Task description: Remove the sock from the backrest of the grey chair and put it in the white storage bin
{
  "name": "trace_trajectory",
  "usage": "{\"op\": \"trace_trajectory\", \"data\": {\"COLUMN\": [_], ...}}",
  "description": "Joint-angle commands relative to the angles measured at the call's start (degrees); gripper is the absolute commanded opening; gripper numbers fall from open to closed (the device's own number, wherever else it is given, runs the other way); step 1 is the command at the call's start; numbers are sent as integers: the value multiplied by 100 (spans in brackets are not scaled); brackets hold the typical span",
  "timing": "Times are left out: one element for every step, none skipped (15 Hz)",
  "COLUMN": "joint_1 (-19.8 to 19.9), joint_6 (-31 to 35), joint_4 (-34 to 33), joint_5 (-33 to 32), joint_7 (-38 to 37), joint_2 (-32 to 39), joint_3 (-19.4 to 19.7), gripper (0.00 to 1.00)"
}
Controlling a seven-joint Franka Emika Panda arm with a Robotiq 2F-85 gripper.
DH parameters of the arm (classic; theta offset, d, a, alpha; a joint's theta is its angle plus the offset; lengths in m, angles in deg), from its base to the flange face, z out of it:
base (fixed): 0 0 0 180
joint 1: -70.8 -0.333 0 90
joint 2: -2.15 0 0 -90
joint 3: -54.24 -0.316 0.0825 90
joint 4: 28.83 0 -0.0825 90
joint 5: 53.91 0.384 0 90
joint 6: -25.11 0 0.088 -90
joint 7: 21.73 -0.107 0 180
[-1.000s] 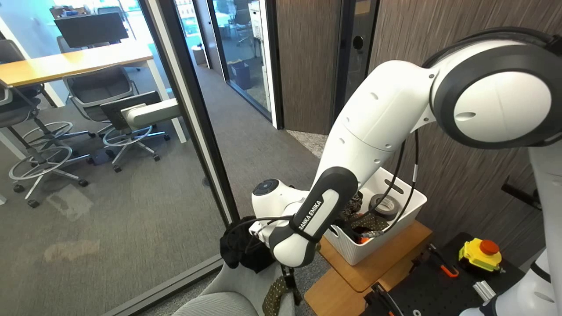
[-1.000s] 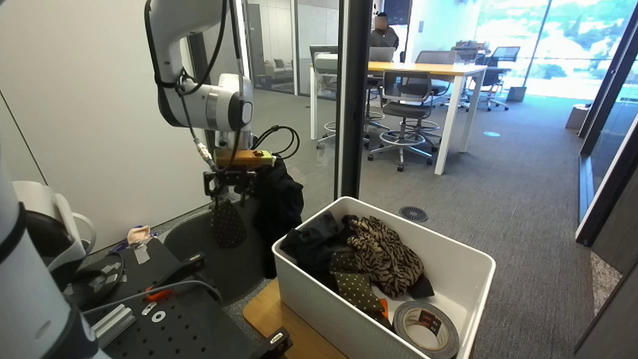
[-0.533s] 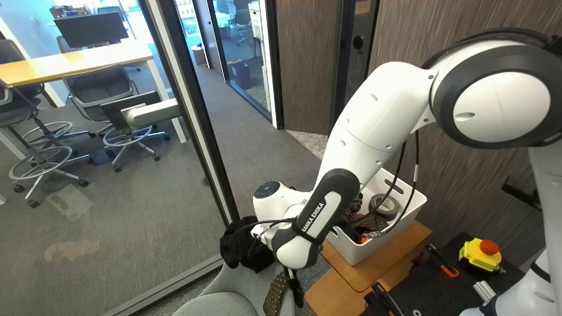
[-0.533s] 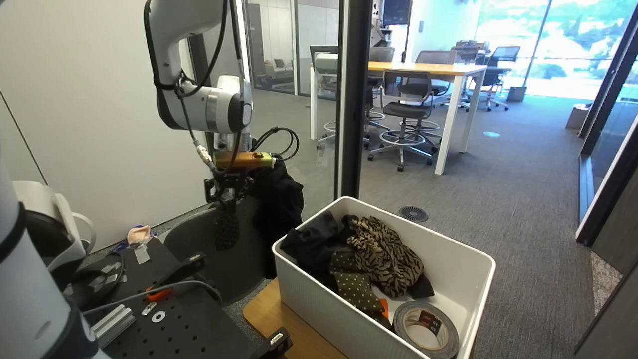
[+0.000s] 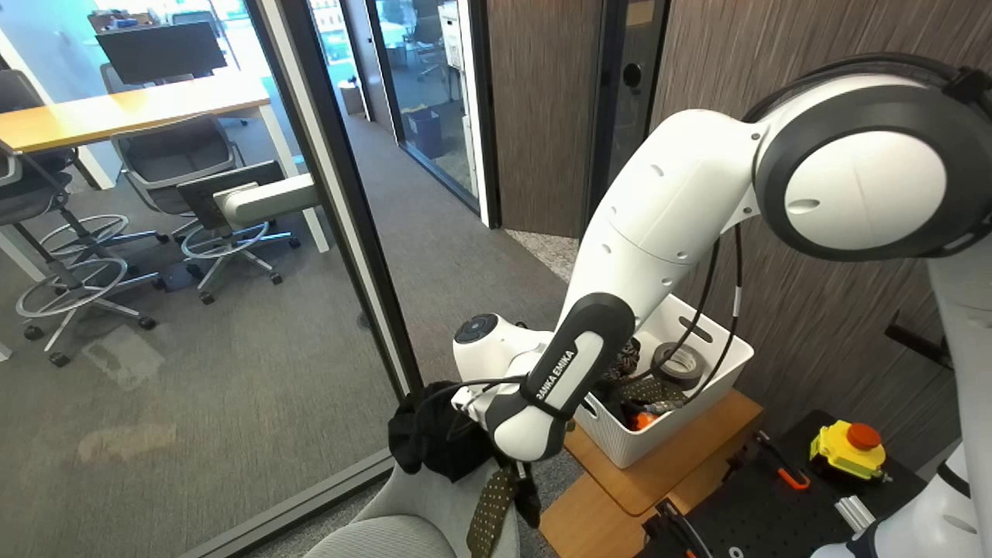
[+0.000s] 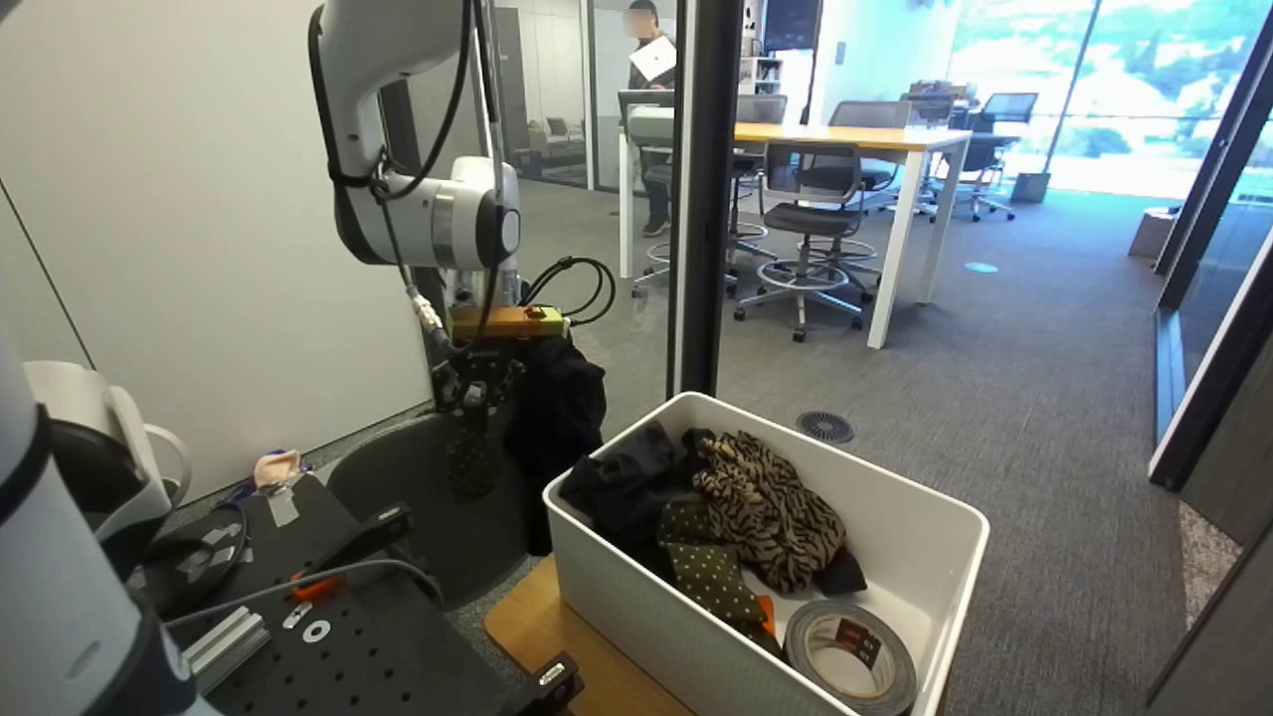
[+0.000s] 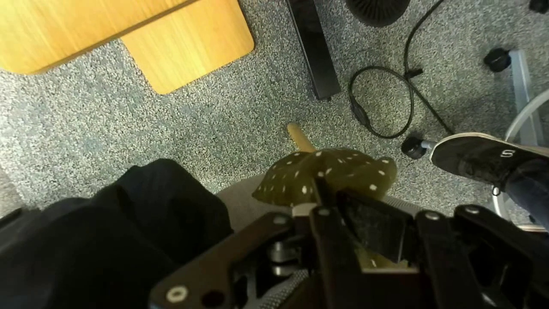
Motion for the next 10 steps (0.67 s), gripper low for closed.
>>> {"op": "trace_trajectory", "data": {"joint_1": [206,276,382,477,611,713,874,1023,1164,1348], "joint_6": [-633,-814,-973,-1128,-1299,-1396,-1597,-1751,-1856,-1976], "joint_4": [-457,-567,-658,-765,-862,-923,-1028,-1092,-1138,-1170], "joint_5": [-206,-224,-230,-227,-176,-146,-40,52,136,294], "joint_7": [57,70,101,124,165,163,212,245,268,319], "joint_2": [3,-35,-105,-148,-227,-303,-412,-533,-646,-817], "joint_3": [179,261,339,400,452,512,543,570,597,613], "gripper": [8,8,8,9,9,9,9,8,9,9]}}
